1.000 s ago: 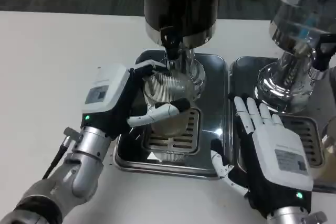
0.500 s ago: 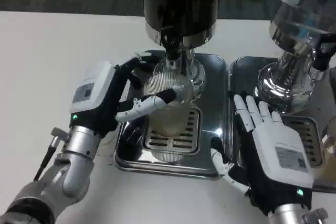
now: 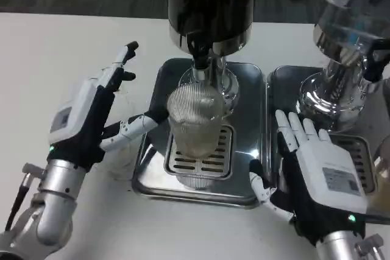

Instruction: Grasp the cup under the faucet to collect the drink, then remove the cup.

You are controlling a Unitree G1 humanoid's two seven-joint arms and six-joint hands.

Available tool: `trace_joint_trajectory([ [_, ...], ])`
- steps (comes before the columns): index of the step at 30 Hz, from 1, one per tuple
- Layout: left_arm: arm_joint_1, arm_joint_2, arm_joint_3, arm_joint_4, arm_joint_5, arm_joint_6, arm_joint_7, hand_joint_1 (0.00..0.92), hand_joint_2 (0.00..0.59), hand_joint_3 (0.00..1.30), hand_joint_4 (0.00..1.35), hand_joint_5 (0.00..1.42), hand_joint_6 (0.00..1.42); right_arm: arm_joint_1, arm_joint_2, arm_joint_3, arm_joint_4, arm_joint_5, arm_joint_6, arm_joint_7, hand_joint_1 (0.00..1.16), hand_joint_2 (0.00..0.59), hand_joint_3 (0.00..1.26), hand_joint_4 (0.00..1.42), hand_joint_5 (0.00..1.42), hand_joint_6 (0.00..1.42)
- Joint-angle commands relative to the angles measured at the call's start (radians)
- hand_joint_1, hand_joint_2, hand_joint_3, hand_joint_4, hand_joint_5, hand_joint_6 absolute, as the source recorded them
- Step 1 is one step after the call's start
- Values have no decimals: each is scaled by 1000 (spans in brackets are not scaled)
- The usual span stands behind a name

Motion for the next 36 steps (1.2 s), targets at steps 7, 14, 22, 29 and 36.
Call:
trace_joint_trajectory([
  [7,113,38,120,-125,-186,-167,-214,0,60,0,0,121,0,-49,-19,-33,40,116,-34,64,449,446,0,0,0,0],
  [14,165,38,188,-289,-315,-202,-372,0,76,54,0,172,45,-69,-16,-45,63,196,-57,78,451,430,0,0,0,0],
  [22,179,10,204,-474,-439,-158,-558,0,79,82,25,213,109,-79,10,-55,50,265,-57,85,462,430,0,0,0,0],
  [29,125,-25,202,-473,-452,-120,-667,0,83,105,48,231,112,-67,21,-53,40,259,-59,66,472,428,0,0,0,0],
  [36,54,-64,193,-425,-443,-107,-737,0,91,136,79,240,114,-55,37,-48,38,250,-53,49,479,427,0,0,0,0],
])
